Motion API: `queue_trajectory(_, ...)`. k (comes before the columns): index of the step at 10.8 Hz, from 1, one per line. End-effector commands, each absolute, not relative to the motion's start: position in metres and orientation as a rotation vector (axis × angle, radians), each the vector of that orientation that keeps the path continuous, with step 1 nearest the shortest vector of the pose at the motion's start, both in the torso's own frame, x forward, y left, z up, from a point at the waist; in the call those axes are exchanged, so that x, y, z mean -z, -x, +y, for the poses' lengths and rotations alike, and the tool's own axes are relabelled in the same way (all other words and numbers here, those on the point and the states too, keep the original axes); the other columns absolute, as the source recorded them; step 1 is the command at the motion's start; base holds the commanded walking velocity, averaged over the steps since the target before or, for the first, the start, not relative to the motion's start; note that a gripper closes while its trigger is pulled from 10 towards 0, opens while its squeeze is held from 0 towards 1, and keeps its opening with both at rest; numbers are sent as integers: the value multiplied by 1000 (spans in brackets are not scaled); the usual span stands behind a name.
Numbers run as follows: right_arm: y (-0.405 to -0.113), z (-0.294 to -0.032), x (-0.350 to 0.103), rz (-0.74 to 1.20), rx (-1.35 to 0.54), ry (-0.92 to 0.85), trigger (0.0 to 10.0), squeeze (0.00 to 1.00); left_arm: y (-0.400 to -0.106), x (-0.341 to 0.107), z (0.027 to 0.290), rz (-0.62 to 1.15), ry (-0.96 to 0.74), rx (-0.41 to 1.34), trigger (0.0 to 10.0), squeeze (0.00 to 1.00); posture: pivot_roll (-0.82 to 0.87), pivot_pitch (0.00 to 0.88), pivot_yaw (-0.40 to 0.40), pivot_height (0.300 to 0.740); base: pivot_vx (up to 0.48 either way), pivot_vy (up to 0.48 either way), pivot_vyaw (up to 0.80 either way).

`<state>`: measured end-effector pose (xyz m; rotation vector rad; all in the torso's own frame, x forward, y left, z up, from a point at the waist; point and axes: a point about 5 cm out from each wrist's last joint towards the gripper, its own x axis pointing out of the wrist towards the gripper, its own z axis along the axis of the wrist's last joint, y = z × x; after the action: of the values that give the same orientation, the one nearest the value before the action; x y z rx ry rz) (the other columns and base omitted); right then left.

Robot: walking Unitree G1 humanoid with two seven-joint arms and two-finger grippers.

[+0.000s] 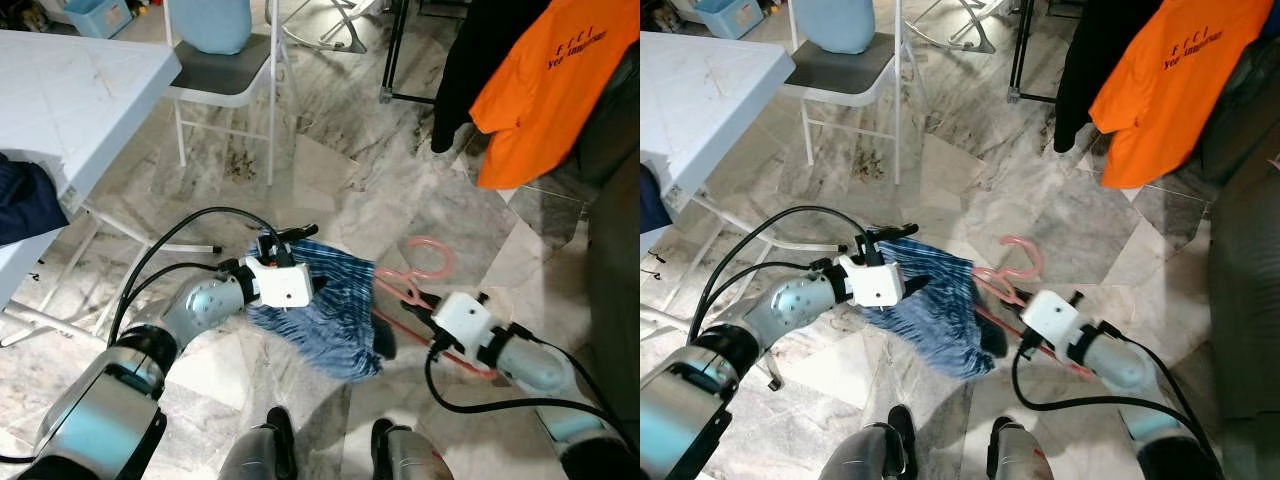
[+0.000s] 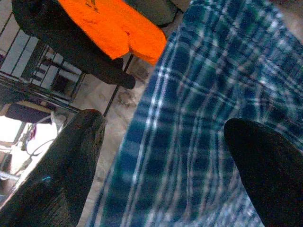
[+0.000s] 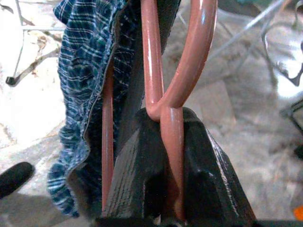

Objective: Hang hanger

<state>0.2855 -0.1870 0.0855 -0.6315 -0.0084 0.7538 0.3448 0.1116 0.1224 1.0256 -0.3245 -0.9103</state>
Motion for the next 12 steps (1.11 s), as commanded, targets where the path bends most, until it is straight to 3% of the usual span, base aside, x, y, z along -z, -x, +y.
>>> queue_trajectory(1, -284, -179, -87, -61, -805, 688, 10000, 0, -346, -125, 109, -327, -1038, 927, 10000, 0, -105, 268, 96, 740, 0, 0, 0)
queue_trajectory(4, -297, -183, -102, -144, -746, 802, 10000, 0, -354, -140, 102, -367, -1079, 934, 10000, 0, -108, 275, 104, 740, 0, 0, 0)
queue_trajectory(7, -309, -196, -114, -196, -697, 962, 10000, 0, -361, -148, 106, -288, -1109, 983, 10000, 0, -105, 276, 105, 740, 0, 0, 0)
queue_trajectory(8, -311, -195, -117, -217, -703, 986, 10000, 0, -364, -150, 109, -252, -1128, 993, 9490, 0, -105, 276, 105, 740, 0, 0, 0)
queue_trajectory(9, -311, -193, -120, -236, -715, 984, 10000, 0, -365, -147, 111, -202, -1142, 1013, 3843, 0, -103, 281, 110, 740, 0, 0, 0)
queue_trajectory(10, -310, -191, -120, -260, -738, 1006, 10000, 0, -366, -146, 111, -176, -1156, 1017, 2588, 0, -107, 285, 110, 740, 0, 0, 0)
queue_trajectory(11, -309, -190, -120, -274, -749, 1009, 10000, 0, -369, -149, 108, -163, -1151, 1012, 0, 0, -115, 282, 110, 740, 0, 0, 0)
queue_trajectory(12, -308, -190, -119, -280, -756, 1011, 10000, 0, -371, -151, 107, -145, -1121, 1010, 0, 0, -120, 281, 110, 740, 0, 0, 0)
